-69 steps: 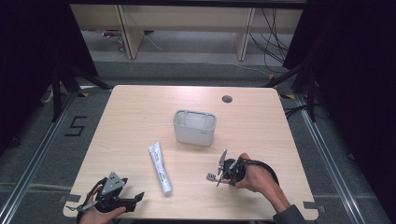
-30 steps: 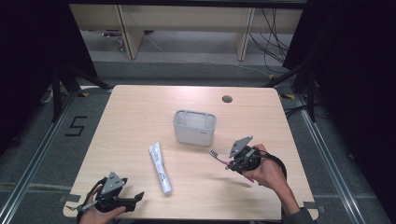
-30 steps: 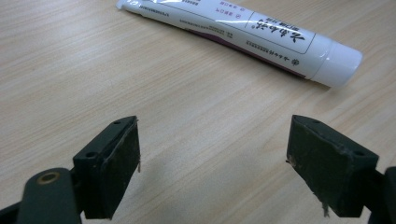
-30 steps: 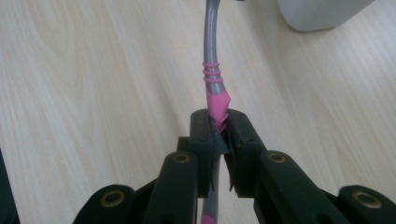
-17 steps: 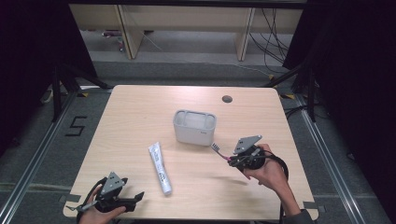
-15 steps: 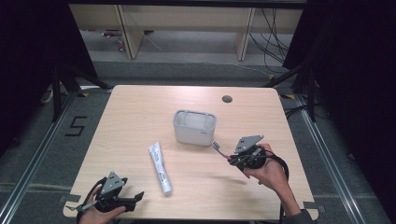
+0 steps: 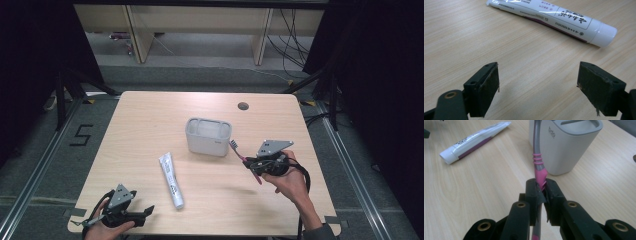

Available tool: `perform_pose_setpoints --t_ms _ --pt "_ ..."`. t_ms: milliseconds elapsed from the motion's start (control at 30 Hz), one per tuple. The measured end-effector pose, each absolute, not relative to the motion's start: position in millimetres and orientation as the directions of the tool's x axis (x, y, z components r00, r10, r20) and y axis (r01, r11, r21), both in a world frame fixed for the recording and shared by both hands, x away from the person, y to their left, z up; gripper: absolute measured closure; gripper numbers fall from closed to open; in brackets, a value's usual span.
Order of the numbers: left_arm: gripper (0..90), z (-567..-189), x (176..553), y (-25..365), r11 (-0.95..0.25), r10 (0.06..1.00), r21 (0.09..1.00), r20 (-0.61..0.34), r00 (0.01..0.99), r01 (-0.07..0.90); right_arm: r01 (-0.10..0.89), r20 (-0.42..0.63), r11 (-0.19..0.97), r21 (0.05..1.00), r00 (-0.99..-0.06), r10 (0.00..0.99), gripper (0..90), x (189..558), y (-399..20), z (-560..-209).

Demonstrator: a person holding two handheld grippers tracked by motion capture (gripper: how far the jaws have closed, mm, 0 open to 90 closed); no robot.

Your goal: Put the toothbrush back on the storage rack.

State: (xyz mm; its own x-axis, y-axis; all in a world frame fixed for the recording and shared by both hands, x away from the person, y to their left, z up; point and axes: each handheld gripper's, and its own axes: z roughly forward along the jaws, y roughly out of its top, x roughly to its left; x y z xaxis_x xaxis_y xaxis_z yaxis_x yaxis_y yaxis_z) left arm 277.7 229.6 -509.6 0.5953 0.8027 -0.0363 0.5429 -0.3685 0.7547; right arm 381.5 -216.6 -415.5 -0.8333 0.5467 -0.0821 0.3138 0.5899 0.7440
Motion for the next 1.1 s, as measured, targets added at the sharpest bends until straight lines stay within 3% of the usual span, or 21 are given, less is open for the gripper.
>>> perform_pose_setpoints --t_ms 1100 --pt "17.1 -509.8 277.8 229.8 -0.367 0.804 0.749 -0.043 0.593 0.552 0.286 -0.021 0.444 0.849 -0.822 0.57 82.2 399.6 -202.5 -393.7"
